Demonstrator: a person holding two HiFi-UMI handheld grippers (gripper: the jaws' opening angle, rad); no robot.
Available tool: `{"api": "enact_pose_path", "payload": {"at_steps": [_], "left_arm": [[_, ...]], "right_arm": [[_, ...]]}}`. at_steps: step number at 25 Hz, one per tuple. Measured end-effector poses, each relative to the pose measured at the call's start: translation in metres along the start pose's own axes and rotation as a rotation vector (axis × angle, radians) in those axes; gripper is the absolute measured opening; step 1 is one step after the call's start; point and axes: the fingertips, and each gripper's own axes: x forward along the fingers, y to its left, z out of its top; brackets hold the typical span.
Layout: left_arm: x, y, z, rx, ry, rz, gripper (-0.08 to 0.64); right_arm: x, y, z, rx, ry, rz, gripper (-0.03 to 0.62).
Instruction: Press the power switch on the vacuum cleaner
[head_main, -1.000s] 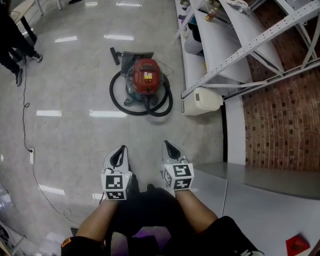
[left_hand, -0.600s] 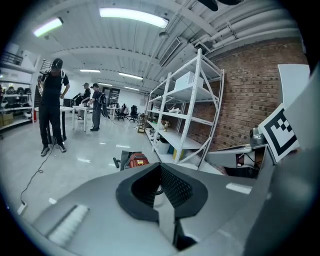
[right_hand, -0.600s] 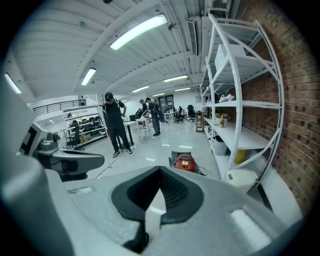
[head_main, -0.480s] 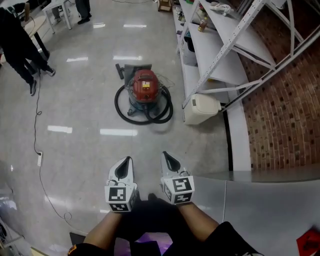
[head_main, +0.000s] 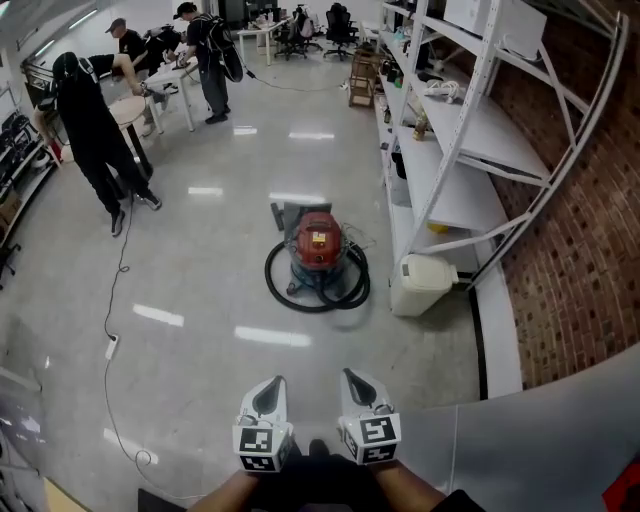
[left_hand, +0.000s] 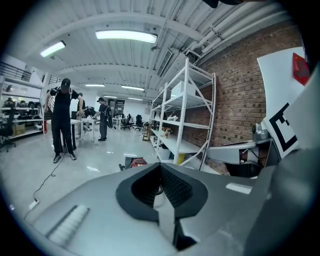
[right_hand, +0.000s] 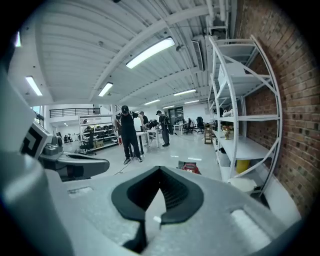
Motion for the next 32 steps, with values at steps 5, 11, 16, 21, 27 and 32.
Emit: {"api": "enact_pose_path", "payload": {"at_steps": [5,11,16,21,27,32], "left_arm": [[-0.011,-0.012,0.004,0.031,-0.039,-0.002,0.014],[-0.028,-0.031,-0.001,0.05,-0.052,-0.027,0.014],[-0.041,-0.031,-0.005,0.051,-0.076,-0.023,0.014],[-0.051,-0.027,-0.011,0.049,-0.071,-0.012,0.014],[-0.056,-0.017,-0.012,0.05,-0.076,0.004,0.014],[-0.057,-0.007,-0.009,0.037,-0.09,0.031,0.014]], "right_arm": [[-0.017,-0.002,0.0,-0.016,-0.043,0.003,-0.008],[-0.05,-0.001,-0.003,-0.012,-0.067,0.002,-0.008],[-0.061,0.006,-0.011,-0.031,-0.077,0.009,-0.008],[-0.067,0.014,-0.016,-0.052,-0.079,0.025,-0.009],[-0.063,0.021,-0.015,-0.069,-0.078,0.021,-0.009],[-0.057,0.019,-0.022,-0.044,-0.068,0.019,-0.009]]}}
